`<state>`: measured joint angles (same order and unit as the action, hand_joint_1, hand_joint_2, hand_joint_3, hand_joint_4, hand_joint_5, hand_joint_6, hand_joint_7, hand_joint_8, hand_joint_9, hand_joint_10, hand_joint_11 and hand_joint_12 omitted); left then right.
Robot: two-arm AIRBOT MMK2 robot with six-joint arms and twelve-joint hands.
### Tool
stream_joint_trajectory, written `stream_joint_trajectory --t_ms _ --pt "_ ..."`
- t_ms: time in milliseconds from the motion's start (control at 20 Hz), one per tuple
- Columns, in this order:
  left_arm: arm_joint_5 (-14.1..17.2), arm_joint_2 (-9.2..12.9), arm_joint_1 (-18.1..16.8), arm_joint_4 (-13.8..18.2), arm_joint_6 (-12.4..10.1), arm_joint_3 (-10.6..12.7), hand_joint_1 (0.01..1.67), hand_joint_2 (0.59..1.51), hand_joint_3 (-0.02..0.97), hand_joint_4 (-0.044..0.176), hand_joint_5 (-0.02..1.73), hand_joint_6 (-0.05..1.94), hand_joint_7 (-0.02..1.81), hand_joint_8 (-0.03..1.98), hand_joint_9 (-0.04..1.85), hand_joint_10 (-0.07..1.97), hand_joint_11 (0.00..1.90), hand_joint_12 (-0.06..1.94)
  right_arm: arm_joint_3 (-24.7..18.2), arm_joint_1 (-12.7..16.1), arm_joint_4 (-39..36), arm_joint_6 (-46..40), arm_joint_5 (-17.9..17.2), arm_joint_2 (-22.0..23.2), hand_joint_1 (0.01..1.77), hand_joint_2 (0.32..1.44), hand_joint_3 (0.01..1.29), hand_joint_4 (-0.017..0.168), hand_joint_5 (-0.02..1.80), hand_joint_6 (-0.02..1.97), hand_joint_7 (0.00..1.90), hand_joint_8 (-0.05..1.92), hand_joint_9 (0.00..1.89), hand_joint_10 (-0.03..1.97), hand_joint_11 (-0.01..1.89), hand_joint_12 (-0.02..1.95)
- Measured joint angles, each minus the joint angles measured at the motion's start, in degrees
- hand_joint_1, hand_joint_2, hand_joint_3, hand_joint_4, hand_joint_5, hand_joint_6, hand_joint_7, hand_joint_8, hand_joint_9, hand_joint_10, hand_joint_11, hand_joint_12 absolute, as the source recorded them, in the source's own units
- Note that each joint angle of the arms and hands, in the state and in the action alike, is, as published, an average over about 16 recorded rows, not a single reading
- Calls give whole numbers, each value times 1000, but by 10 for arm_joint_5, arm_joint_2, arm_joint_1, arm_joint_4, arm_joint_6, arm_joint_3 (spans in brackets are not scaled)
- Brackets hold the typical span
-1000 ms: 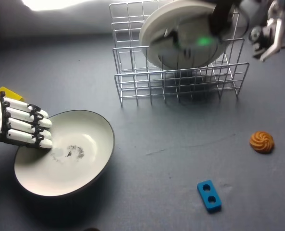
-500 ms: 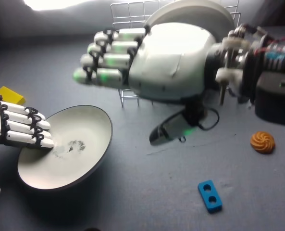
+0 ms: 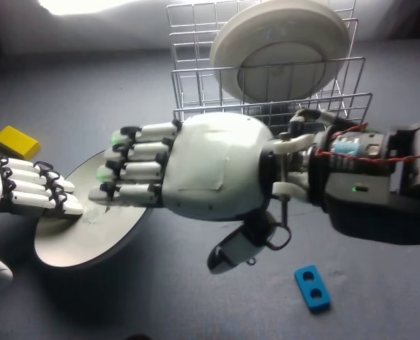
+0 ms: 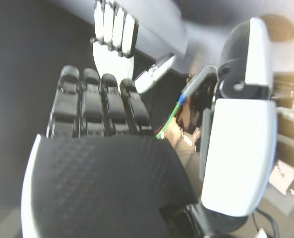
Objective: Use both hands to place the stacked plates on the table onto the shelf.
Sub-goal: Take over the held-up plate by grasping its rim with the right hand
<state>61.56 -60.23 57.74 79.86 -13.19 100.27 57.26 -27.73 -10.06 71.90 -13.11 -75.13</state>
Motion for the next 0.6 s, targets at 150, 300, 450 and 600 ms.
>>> stream_joint_trajectory --t_ms 150,300,450,600 --pt "2 -3 7 -11 -10 3 15 1148 11 -12 88 -23 111 -7 59 -39 35 149 21 -10 10 11 -10 -24 916 859 11 4 21 36 24 5 27 18 22 59" --pt "4 -5 11 -17 -16 4 15 1149 12 -12 88 -23 109 -8 57 -39 34 144 46 -18 20 20 -20 -49 913 885 11 4 37 36 46 5 58 18 22 192" --pt "4 -6 13 -20 -20 4 15 1149 11 -12 87 -24 106 -10 55 -40 31 140 72 -24 29 28 -31 -74 927 915 11 3 70 36 85 5 105 17 22 359" --pt "4 -7 13 -21 -21 4 15 1149 11 -12 87 -23 104 -11 53 -40 29 137 98 -29 33 33 -39 -98 927 953 11 4 119 36 143 5 168 17 22 552"
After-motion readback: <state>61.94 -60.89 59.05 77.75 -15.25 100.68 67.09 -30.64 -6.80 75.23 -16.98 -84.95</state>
